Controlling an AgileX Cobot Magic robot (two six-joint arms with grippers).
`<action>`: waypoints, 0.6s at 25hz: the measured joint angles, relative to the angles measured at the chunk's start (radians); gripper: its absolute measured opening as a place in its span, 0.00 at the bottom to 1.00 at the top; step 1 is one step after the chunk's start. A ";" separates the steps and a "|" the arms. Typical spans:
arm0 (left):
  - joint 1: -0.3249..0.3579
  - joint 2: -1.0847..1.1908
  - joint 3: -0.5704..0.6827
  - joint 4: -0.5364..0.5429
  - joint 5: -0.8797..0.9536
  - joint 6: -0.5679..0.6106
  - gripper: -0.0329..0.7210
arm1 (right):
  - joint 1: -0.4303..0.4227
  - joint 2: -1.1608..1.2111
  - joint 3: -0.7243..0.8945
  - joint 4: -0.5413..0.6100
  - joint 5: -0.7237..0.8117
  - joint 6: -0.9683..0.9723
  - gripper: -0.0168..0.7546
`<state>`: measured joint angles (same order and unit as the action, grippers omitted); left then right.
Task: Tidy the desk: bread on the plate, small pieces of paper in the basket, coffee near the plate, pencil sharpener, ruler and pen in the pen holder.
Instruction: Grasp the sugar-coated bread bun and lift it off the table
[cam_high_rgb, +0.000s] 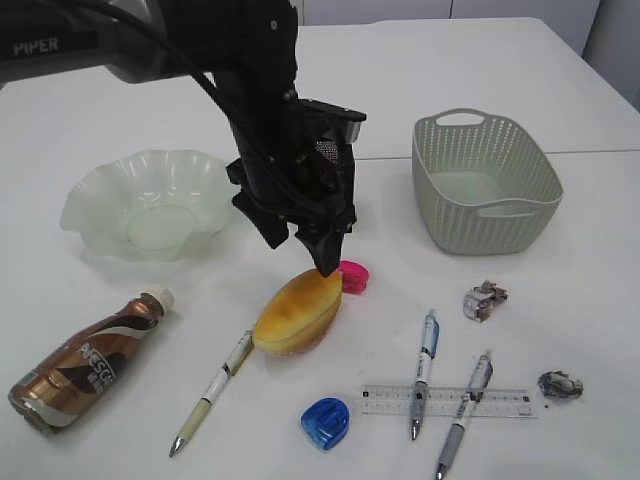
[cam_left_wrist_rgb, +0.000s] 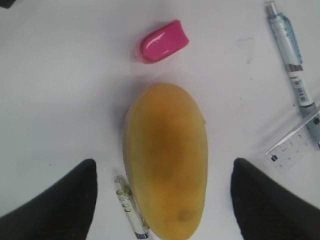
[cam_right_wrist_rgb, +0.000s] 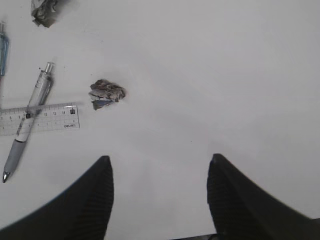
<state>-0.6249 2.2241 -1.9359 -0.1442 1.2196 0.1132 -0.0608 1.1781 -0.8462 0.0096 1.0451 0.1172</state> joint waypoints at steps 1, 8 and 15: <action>0.000 0.011 0.000 0.002 0.000 -0.004 0.84 | 0.000 0.000 0.000 0.000 0.000 0.000 0.63; 0.000 0.065 -0.002 0.009 0.000 -0.015 0.84 | 0.000 0.000 0.000 0.000 0.000 0.000 0.63; -0.018 0.100 -0.002 0.007 0.000 -0.016 0.84 | 0.000 0.000 -0.002 -0.002 -0.001 0.000 0.63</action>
<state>-0.6432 2.3237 -1.9381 -0.1373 1.2196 0.0973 -0.0608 1.1781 -0.8483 0.0080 1.0436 0.1172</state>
